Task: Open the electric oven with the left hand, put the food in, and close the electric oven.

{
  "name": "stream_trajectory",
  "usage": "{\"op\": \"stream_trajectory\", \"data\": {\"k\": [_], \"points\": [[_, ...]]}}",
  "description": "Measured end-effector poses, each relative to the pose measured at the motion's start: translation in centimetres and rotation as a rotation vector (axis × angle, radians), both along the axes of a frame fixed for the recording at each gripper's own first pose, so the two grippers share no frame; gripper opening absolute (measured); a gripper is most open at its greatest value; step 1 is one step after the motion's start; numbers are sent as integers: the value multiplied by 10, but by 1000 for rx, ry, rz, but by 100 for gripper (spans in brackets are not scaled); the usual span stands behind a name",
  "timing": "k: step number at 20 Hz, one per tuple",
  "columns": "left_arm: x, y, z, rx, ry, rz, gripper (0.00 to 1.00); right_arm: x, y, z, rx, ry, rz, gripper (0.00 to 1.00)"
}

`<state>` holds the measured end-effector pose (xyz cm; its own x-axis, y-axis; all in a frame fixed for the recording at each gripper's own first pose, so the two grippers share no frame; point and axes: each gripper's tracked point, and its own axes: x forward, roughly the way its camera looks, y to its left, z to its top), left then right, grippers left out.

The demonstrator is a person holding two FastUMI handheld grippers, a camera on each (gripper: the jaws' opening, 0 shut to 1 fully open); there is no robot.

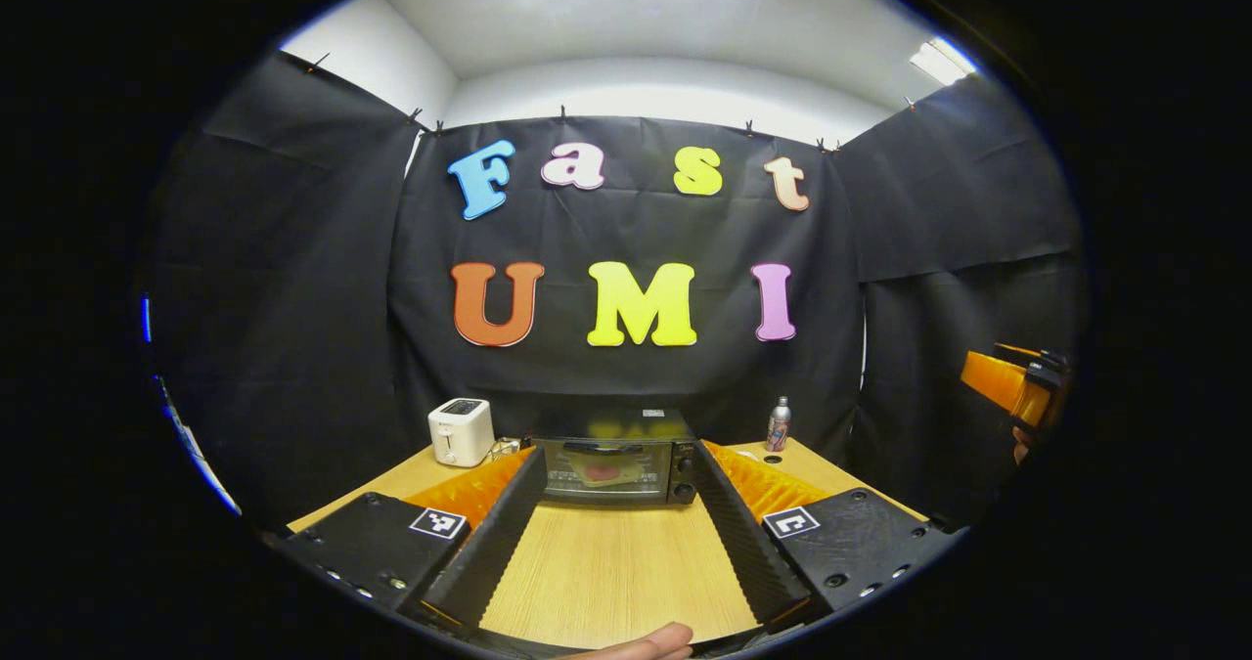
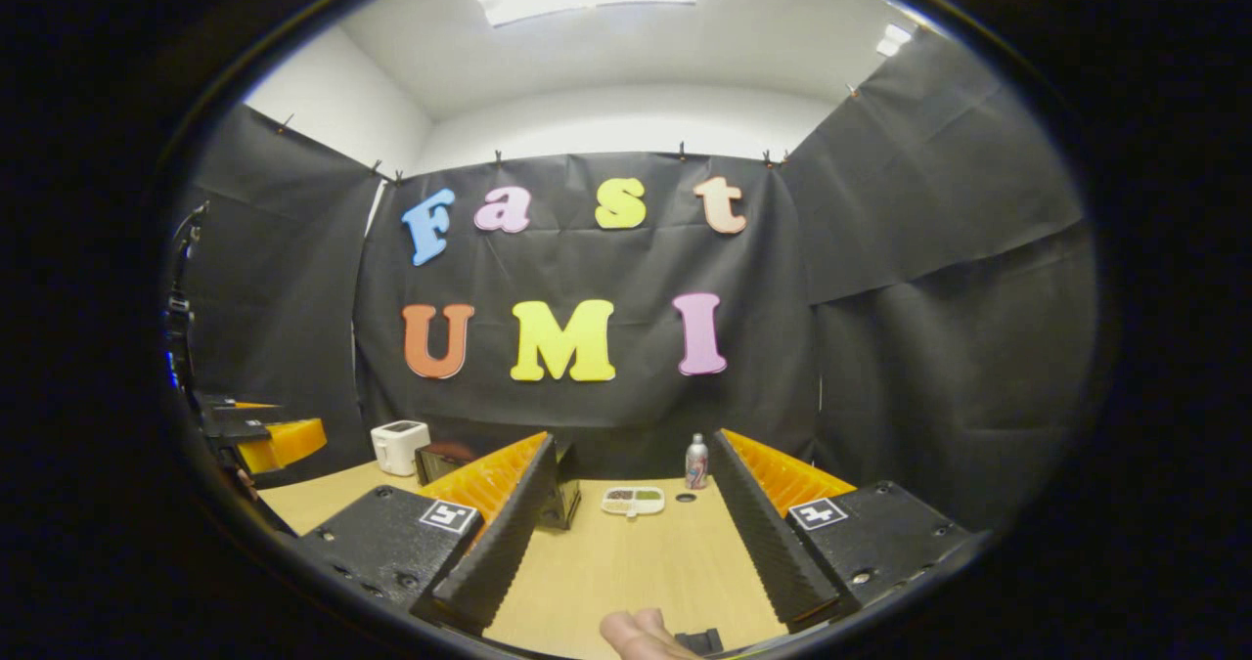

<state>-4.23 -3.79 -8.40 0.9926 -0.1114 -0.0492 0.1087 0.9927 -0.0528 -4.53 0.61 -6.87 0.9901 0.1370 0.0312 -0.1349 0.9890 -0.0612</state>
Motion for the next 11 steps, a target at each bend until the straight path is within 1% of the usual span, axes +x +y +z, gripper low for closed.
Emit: {"op": "stream_trajectory", "data": {"k": [1,3,10,11], "points": [[-1,2,1,1,-5,6,94,-1,-1,-2,-7,4,0,96],[-2,10,5,2,-23,35,94,-5,0,-2,-14,-4,0,96],[-5,11,2,2,-17,33,94,-5,0,2,-23,-16,-6,96],[-5,11,-1,3,-11,31,100,-3,0,3,-22,-16,-5,100]]}}
